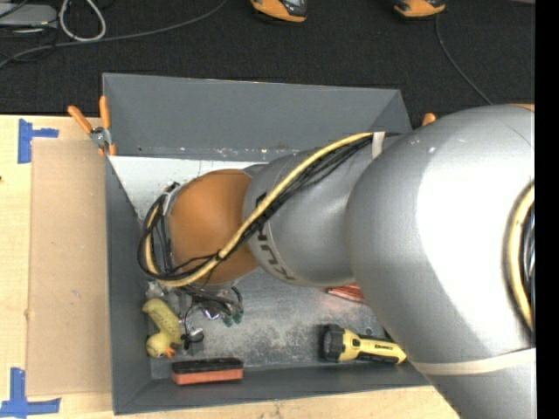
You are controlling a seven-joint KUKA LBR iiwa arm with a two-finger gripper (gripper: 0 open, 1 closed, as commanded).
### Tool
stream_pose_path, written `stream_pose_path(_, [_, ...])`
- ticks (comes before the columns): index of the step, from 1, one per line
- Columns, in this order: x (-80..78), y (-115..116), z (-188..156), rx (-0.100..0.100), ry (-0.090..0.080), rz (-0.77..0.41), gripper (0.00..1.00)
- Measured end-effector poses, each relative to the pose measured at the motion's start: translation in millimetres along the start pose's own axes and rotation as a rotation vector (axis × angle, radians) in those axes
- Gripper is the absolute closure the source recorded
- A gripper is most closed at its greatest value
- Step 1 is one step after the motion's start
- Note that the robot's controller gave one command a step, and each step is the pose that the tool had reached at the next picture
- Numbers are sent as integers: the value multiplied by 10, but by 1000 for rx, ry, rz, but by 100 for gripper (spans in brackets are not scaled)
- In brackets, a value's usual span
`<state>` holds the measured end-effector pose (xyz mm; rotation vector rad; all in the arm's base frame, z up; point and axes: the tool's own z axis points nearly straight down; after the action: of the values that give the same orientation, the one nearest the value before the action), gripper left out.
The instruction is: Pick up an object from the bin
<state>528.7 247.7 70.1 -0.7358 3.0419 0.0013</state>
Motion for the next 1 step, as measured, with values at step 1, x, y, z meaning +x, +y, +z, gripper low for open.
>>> stream_pose_path(1, [52, -10, -339, 0, 3, -9, 0])
